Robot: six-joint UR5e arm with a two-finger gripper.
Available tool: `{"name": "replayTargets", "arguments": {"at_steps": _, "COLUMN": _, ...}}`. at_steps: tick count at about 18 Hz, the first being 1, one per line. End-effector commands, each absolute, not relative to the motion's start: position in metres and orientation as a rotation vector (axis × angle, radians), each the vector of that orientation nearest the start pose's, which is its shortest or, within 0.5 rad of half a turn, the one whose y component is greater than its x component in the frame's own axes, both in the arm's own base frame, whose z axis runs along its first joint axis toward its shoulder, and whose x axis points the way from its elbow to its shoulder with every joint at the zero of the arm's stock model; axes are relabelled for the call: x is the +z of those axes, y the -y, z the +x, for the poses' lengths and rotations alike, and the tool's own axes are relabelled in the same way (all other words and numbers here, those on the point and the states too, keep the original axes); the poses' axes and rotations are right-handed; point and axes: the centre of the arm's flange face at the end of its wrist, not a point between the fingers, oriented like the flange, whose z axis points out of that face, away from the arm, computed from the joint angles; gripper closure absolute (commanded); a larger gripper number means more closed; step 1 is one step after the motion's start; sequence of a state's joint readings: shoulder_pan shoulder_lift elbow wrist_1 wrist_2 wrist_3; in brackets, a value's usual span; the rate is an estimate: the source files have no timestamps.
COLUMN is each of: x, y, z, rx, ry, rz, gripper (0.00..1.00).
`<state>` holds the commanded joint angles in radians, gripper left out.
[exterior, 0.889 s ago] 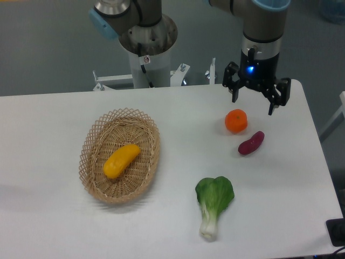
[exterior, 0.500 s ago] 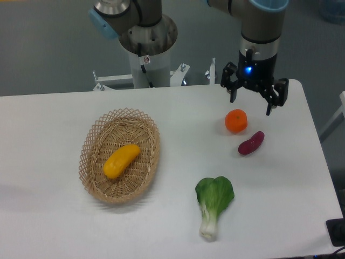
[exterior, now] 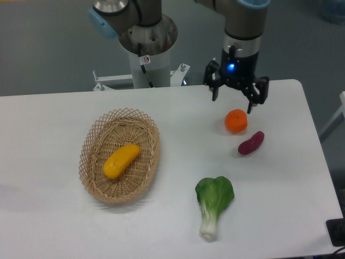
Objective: Pick up the mango from the basket
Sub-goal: 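Move the open gripper over the wicker basket above the yellow mango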
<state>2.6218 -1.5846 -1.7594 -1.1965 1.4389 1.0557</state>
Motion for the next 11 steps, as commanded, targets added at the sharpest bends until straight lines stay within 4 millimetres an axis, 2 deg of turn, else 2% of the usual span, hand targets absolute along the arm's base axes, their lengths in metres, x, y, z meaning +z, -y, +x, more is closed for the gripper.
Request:
{"name": "replayTargets", "arguments": {"at_steps": 2, "x": 0.422, "y": -0.397, "z": -0.348, "rx": 0.088, "ry": -0.031, "rz": -2.945, "gripper": 0.0}}
{"name": "replayTargets", "arguments": {"at_steps": 4, "x": 0.407, "y": -0.41, "z": -0.341, "rx": 0.039, "ry": 0.082, "rz": -2.96, "gripper": 0.0}}
{"name": "replayTargets", "arguments": {"at_steps": 6, "x": 0.398, "y": -0.424, "z": -0.332, "rx": 0.018, "ry": 0.111, "rz": -2.963, "gripper": 0.0}}
{"name": "replayTargets", "arguments": {"at_steps": 9, "x": 0.384, "y": -0.431, "z": -0.326, "rx": -0.001, "ry": 0.098, "rz": -2.976, "gripper": 0.0}}
{"name": "replayTargets", "arguments": {"at_steps": 11, "x": 0.378, "y": -0.443, "z": -0.314, "rx": -0.005, "ry": 0.078, "rz": -2.97, "gripper": 0.0}}
